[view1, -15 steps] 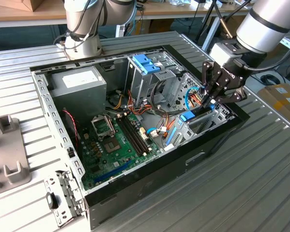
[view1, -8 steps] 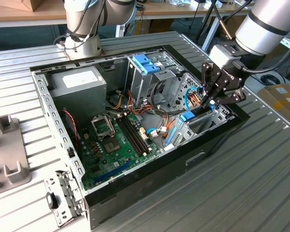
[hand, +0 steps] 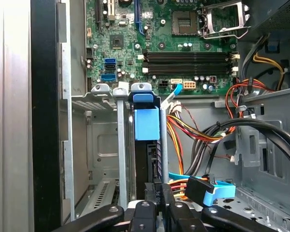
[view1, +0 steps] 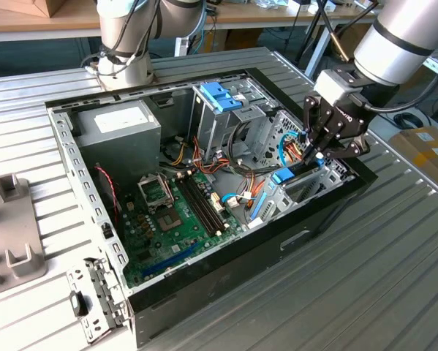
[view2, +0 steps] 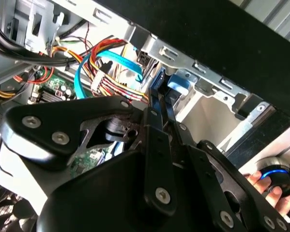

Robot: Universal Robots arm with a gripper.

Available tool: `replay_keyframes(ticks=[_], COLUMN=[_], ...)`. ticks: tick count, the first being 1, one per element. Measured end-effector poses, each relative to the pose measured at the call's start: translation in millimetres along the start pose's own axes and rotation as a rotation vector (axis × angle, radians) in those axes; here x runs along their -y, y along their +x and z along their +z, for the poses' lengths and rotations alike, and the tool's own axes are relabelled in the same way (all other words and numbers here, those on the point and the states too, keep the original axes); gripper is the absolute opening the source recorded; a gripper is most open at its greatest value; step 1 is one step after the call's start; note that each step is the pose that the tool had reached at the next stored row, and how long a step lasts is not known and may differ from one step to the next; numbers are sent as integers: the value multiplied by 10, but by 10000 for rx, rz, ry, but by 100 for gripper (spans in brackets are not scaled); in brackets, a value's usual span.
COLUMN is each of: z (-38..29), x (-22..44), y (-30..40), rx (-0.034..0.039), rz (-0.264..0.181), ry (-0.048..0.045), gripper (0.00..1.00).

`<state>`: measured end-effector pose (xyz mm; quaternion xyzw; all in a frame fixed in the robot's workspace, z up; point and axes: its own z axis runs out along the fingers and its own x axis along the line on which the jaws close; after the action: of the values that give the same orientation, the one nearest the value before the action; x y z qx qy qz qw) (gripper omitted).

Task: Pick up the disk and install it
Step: 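Insert the first disk wire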

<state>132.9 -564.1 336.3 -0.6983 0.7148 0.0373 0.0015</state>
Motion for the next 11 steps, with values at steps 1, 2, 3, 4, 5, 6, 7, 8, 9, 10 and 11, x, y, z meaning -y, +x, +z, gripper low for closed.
replay_keyframes(ticks=[1,2,3,4,5,6,7,8,9,10,11], z=[1,2,2,2,2,2,12,10,4,3,4], x=[0,0,0,0,0,0,1,1,1,1,1], y=[0,0,0,0,0,0,0,0,0,0,0], rx=[1,3,3,2,2,2,24,17,5,4,4], rz=[0,0,0,0,-1,0,-1,-1,-1,-1,-1], ry=[0,0,0,0,0,0,1,0,0,0,0], gripper=[17,17,17,17,17,17,18,18,24,24,24])
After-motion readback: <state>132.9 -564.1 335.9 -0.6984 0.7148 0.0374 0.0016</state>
